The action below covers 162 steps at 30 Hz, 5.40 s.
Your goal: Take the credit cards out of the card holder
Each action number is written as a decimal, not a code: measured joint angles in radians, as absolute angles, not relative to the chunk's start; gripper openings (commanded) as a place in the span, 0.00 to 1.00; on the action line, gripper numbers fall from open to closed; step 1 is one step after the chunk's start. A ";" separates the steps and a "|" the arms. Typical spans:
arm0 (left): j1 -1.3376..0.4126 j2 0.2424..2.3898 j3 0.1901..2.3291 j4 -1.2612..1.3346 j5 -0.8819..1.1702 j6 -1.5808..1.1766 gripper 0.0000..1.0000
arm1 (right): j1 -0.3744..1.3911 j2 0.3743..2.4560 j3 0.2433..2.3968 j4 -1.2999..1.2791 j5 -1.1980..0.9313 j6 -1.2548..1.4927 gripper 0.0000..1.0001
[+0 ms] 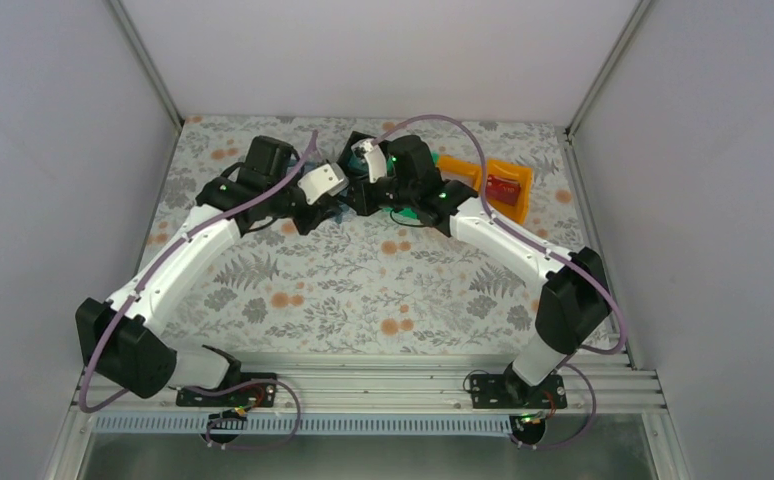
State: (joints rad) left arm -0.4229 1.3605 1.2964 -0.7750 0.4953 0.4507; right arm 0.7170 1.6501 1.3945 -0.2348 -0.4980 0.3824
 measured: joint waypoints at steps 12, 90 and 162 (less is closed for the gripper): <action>-0.381 1.367 1.272 -0.658 0.127 0.398 0.29 | 0.731 1.631 1.375 -0.261 -0.483 0.385 0.04; -0.212 1.196 1.381 -0.958 0.498 0.462 0.02 | 0.656 1.334 1.242 -0.257 -0.705 0.024 0.99; -0.113 1.180 1.068 -0.637 0.952 0.258 0.30 | 0.810 1.581 1.370 -0.304 -0.537 0.160 0.04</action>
